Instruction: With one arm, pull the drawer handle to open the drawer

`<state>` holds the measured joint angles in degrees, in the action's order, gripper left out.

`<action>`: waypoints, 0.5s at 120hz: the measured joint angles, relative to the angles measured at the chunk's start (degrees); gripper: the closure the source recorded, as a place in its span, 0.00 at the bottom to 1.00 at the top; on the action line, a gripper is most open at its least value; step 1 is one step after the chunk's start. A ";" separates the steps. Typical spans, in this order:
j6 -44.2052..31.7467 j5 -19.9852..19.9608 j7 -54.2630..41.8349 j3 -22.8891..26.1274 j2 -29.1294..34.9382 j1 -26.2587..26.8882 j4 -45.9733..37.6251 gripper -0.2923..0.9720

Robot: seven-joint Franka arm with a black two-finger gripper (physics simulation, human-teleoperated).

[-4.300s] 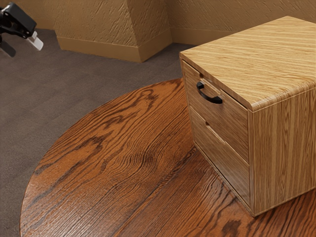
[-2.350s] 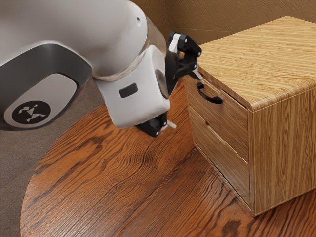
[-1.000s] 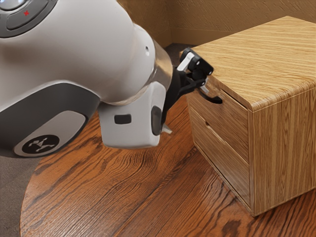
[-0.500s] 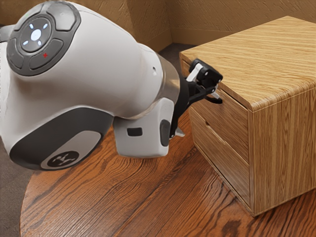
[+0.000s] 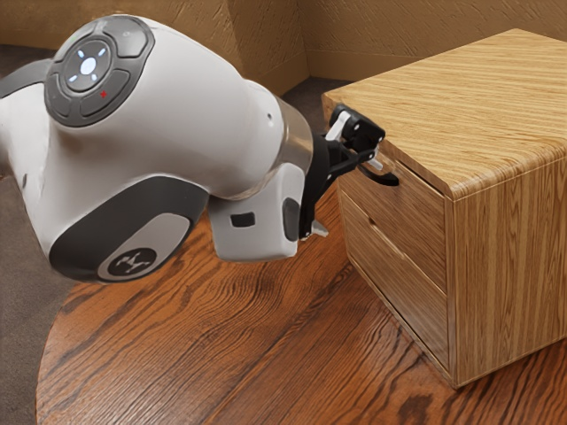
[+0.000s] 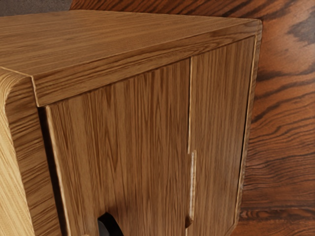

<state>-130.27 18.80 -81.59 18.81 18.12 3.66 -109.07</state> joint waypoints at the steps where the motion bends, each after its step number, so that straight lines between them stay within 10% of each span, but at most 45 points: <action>1: -0.11 0.00 0.00 -0.01 -0.05 -0.04 -0.09 0.25; 60: -5.12 0.49 -0.20 -2.24 -0.89 -0.32 -0.86 0.25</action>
<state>-135.40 19.29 -81.79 16.58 17.23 3.34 -109.94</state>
